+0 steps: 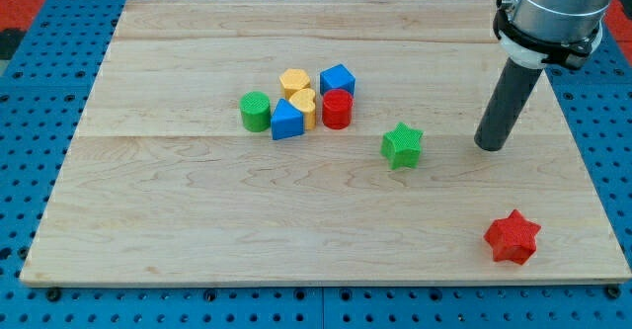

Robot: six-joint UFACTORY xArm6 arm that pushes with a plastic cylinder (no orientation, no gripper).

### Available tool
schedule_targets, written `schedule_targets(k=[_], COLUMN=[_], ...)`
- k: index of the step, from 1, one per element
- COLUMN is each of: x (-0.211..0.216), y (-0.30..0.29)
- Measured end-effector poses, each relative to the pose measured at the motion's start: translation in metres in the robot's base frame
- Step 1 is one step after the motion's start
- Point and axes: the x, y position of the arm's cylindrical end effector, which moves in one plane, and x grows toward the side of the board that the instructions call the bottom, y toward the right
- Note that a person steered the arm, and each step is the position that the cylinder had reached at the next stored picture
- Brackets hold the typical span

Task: Move the red star closer to the green circle

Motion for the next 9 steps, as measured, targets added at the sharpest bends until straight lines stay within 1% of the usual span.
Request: schedule_targets(k=[1, 2, 3, 4, 5, 6, 7, 8, 9], x=[0.028, 0.01, -0.013, -0.013, -0.013, 0.058, 0.13, 0.125, 0.112], y=[-0.024, -0.087, -0.128, -0.136, -0.02, 0.084, 0.098, 0.003, -0.118])
